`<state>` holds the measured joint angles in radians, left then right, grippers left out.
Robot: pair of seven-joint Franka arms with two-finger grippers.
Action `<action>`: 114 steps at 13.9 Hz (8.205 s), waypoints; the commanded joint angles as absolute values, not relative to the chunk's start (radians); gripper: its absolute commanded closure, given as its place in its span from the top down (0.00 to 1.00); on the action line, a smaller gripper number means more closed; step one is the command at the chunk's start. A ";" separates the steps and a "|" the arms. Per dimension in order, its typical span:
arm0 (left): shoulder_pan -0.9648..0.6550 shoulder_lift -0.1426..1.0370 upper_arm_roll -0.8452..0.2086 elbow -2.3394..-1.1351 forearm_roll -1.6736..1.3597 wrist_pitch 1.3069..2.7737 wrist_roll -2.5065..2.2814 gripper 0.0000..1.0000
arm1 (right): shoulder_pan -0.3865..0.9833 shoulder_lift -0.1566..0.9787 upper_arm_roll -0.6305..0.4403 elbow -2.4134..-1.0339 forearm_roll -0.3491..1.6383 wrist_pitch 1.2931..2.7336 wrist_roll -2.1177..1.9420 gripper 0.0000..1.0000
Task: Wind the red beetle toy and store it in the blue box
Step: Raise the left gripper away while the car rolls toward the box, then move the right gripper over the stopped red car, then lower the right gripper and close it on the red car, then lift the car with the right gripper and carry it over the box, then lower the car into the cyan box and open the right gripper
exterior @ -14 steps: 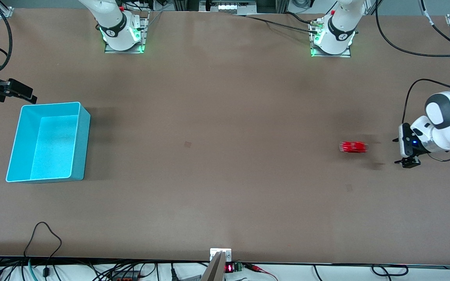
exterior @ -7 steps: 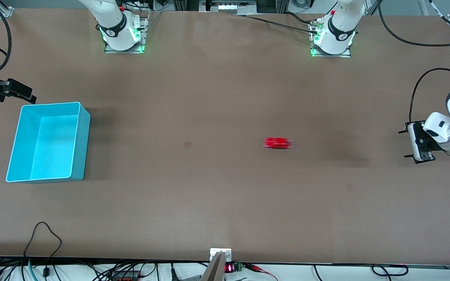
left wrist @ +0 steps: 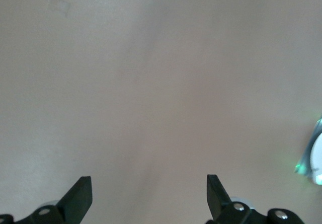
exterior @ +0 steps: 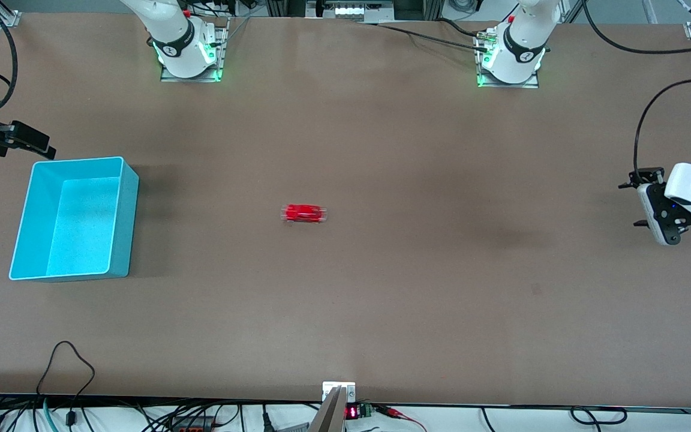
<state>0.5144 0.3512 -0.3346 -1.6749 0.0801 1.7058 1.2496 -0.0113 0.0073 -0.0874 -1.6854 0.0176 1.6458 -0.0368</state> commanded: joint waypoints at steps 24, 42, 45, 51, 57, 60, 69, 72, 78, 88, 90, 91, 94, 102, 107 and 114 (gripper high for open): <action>-0.078 -0.040 0.029 -1.626 0.012 1.717 -0.021 1.00 | 0.137 0.160 -0.066 -1.810 0.118 1.834 -0.338 1.00; -0.025 0.015 0.009 -1.585 0.033 1.528 0.077 1.00 | 0.130 0.296 -0.055 -2.187 -0.011 2.329 -1.344 1.00; -0.028 0.011 0.008 -1.583 0.057 1.522 0.074 1.00 | 0.129 0.328 -0.054 -2.215 -0.008 2.402 -1.365 1.00; -0.032 0.008 -0.011 -1.583 0.063 1.516 0.072 1.00 | 0.135 0.380 -0.054 -2.252 -0.008 2.531 -1.425 1.00; -0.034 0.011 -0.012 -1.583 0.058 1.519 0.072 1.00 | 0.132 0.384 -0.048 -2.263 -0.006 2.533 -1.434 0.87; -0.035 0.011 -0.012 -1.583 0.058 1.519 0.072 1.00 | 0.129 0.377 -0.048 -2.266 -0.006 2.534 -1.439 0.52; -0.037 0.009 -0.012 -1.583 0.058 1.516 0.072 1.00 | 0.133 0.256 -0.048 -2.214 0.037 2.476 -1.292 0.25; -0.035 0.014 -0.011 -1.583 0.057 1.520 0.072 1.00 | 0.127 0.232 -0.051 -2.139 0.041 2.454 -1.035 0.21; -0.037 0.015 -0.012 -1.583 0.057 1.523 0.072 1.00 | -0.017 0.238 -0.058 -2.059 0.098 2.435 -0.620 0.07; -0.038 0.018 -0.012 -1.583 0.055 1.526 0.072 1.00 | -0.261 0.325 -0.061 -2.054 0.111 2.397 -0.357 0.13; -0.038 0.018 -0.012 -1.583 0.055 1.525 0.072 1.00 | -0.267 0.354 -0.061 -2.056 0.097 2.468 -0.394 0.05; -0.040 0.018 -0.012 -1.583 0.055 1.523 0.072 1.00 | -0.275 0.374 -0.061 -2.056 0.095 2.473 -0.394 0.04; -0.041 0.017 -0.017 -1.582 0.034 1.520 0.072 1.00 | -0.301 0.446 -0.061 -2.059 0.098 2.534 -0.397 0.04; -0.028 0.018 -0.018 -1.580 0.009 1.519 0.063 1.00 | -0.290 0.534 -0.061 -2.059 0.106 2.534 -0.391 0.08; -0.031 0.028 -0.018 -1.578 0.011 1.539 0.063 1.00 | -0.291 0.514 -0.061 -2.052 0.112 2.534 -0.380 1.00; -0.037 0.028 -0.018 -1.578 0.018 1.528 0.064 1.00 | -0.246 0.370 -0.037 -1.843 0.144 2.182 -0.295 1.00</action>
